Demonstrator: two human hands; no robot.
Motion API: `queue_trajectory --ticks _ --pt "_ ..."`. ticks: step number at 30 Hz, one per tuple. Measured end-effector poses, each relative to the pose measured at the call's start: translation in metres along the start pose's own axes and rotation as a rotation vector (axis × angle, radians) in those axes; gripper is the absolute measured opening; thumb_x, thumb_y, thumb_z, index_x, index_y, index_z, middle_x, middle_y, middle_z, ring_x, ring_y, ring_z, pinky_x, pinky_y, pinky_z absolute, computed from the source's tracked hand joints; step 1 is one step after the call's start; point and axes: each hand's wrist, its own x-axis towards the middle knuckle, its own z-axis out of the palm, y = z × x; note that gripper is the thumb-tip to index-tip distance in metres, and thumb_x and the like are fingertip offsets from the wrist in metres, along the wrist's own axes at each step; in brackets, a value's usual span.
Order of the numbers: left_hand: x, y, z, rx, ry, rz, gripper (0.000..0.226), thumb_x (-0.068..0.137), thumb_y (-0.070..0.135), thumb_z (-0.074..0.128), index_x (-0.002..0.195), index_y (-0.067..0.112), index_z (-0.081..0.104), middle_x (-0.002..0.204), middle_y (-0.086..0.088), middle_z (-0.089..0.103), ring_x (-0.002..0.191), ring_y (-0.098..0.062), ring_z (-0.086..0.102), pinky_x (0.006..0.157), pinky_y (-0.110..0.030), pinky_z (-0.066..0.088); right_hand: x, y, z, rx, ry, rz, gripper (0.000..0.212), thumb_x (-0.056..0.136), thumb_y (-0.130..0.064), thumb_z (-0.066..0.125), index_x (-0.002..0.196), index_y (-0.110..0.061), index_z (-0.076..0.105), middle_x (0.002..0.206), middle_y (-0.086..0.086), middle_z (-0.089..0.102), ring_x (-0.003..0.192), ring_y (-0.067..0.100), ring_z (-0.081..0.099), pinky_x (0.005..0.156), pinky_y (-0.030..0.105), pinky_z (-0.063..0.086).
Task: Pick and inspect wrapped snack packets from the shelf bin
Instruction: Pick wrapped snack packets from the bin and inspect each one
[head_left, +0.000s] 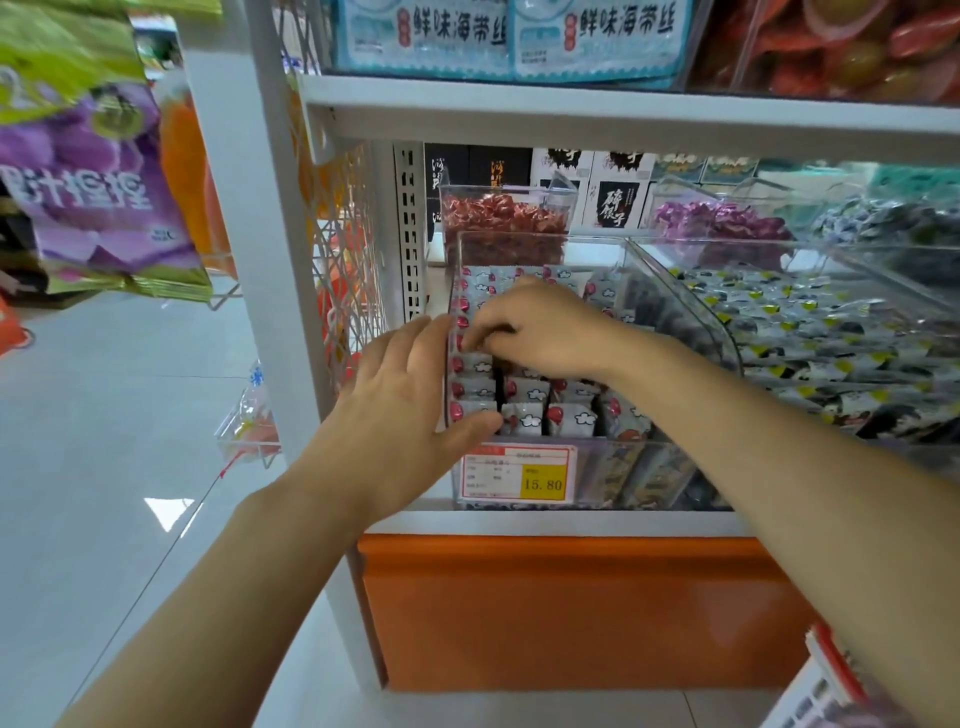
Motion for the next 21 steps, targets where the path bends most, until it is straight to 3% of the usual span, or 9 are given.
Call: queue_trajectory --ticks 3,7,10,12,14,16,18,21 --pt "0.001 0.0 -0.001 -0.037 0.007 -0.004 0.087 0.08 0.061 0.044 0.149 0.022 0.008 0.155 0.001 0.016 0.139 -0.013 0.008 0.113 -0.036 0.013 0.006 0.001 -0.007 0.238 0.155 0.064 0.025 0.09 -0.002 0.049 0.1 -0.015 0.068 0.092 -0.005 0.066 0.088 0.009 0.062 0.087 0.03 0.049" --pt "0.002 0.001 -0.002 -0.055 0.021 -0.009 0.084 0.082 0.057 0.049 0.148 0.024 0.01 0.155 0.002 0.017 0.139 -0.012 0.008 0.112 -0.036 0.013 0.022 0.005 -0.001 0.012 0.173 0.033 0.013 0.088 -0.017 0.06 0.094 -0.015 0.072 0.101 -0.002 0.068 0.1 0.016 0.057 0.1 0.038 0.041" --pt "0.003 0.002 -0.001 -0.061 0.044 -0.01 0.082 0.084 0.053 0.051 0.149 0.022 0.011 0.154 0.001 0.018 0.138 -0.011 0.008 0.112 -0.035 0.012 0.034 0.002 0.01 -0.187 0.101 0.095 0.013 0.081 -0.036 0.068 0.078 -0.024 0.066 0.105 0.0 0.063 0.109 0.022 0.046 0.094 0.04 0.04" --pt "0.003 0.002 -0.001 -0.066 0.052 -0.006 0.081 0.085 0.052 0.051 0.148 0.022 0.011 0.154 0.001 0.018 0.137 -0.011 0.008 0.112 -0.034 0.012 0.039 0.0 0.014 -0.199 0.086 0.115 0.017 0.078 -0.035 0.072 0.072 -0.032 0.057 0.109 0.002 0.06 0.109 0.023 0.048 0.097 0.04 0.04" --pt "0.003 0.002 0.0 -0.071 0.061 -0.005 0.08 0.085 0.052 0.05 0.148 0.022 0.012 0.154 0.002 0.018 0.137 -0.01 0.008 0.112 -0.035 0.012 0.039 -0.003 0.011 -0.078 0.137 0.098 0.016 0.08 -0.024 0.072 0.072 -0.029 0.058 0.098 -0.003 0.061 0.101 0.019 0.054 0.092 0.036 0.044" --pt "0.002 0.0 -0.001 -0.07 0.071 -0.009 0.078 0.086 0.052 0.049 0.149 0.023 0.012 0.154 0.002 0.017 0.138 -0.011 0.008 0.112 -0.036 0.012 0.031 -0.005 0.003 0.162 0.259 0.087 0.012 0.084 -0.015 0.067 0.076 -0.02 0.061 0.08 -0.011 0.058 0.08 0.004 0.055 0.074 0.021 0.044" --pt "0.001 -0.001 -0.002 -0.069 0.097 -0.017 0.076 0.086 0.051 0.048 0.148 0.022 0.015 0.154 0.002 0.018 0.138 -0.011 0.009 0.112 -0.035 0.013 0.015 -0.009 -0.006 0.369 0.446 0.101 0.008 0.085 -0.013 0.065 0.08 -0.017 0.06 0.077 -0.015 0.055 0.072 -0.004 0.051 0.064 0.01 0.039" --pt "0.002 -0.001 -0.006 -0.065 0.199 -0.026 0.067 0.089 0.046 0.049 0.146 0.019 0.025 0.151 0.001 0.026 0.137 -0.017 0.017 0.109 -0.03 0.018 -0.019 -0.016 -0.011 0.58 0.797 0.078 0.006 0.087 -0.01 0.063 0.083 -0.013 0.06 0.081 -0.008 0.059 0.077 0.012 0.059 0.07 0.023 0.051"
